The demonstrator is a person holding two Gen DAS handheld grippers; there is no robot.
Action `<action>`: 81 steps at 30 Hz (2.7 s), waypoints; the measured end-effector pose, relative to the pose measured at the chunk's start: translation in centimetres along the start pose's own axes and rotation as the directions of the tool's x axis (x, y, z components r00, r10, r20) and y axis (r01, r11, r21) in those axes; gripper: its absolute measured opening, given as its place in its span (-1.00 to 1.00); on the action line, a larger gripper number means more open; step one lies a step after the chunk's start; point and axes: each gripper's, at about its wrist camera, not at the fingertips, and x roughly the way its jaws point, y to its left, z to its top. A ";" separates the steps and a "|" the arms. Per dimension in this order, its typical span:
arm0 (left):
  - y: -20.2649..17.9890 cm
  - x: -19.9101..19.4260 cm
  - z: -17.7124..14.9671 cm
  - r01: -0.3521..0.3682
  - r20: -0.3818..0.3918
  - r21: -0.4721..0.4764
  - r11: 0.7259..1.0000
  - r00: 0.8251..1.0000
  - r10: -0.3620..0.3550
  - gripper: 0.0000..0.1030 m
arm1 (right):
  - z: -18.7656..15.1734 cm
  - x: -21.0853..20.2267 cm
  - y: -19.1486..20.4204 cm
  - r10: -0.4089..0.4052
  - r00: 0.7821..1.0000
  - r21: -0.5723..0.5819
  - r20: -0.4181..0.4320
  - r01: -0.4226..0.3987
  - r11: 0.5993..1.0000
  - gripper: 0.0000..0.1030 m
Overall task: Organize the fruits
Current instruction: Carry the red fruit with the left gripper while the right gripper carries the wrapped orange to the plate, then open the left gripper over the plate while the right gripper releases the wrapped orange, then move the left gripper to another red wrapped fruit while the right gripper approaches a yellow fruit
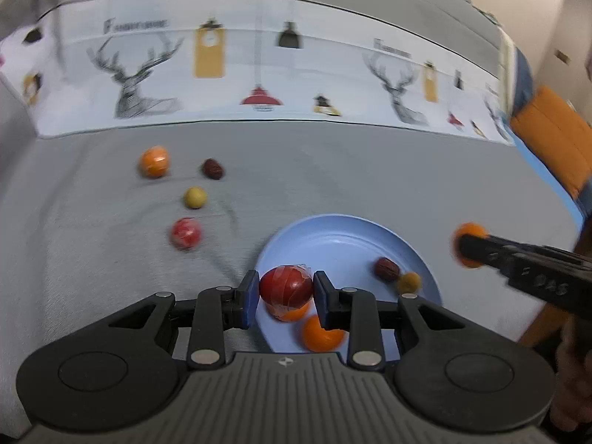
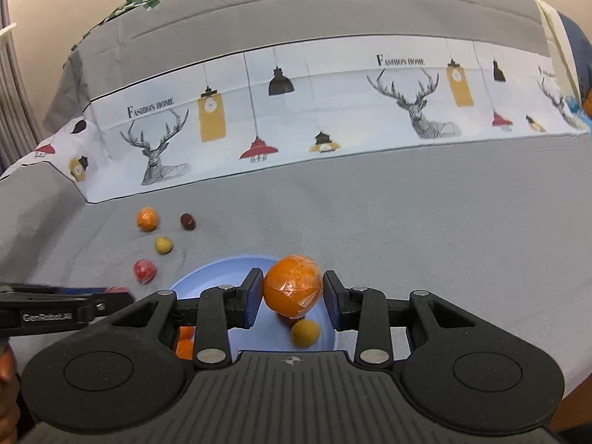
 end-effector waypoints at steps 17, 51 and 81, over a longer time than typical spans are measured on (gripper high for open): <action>-6.3 2.5 -4.2 0.064 -0.080 0.291 0.955 0.996 -0.043 -0.33 | -1.7 3.2 0.0 0.001 0.996 0.032 -0.089 0.002 0.999 -0.28; -6.4 3.1 -3.9 0.072 -0.073 0.292 0.954 0.996 -0.052 -0.32 | -1.8 3.8 0.6 0.020 0.996 -0.002 -0.084 -0.020 1.000 -0.27; -5.9 2.9 -3.4 0.005 -0.017 0.284 0.959 1.000 0.000 -0.54 | -1.5 3.5 0.3 -0.015 0.999 0.009 -0.048 0.015 1.000 -0.19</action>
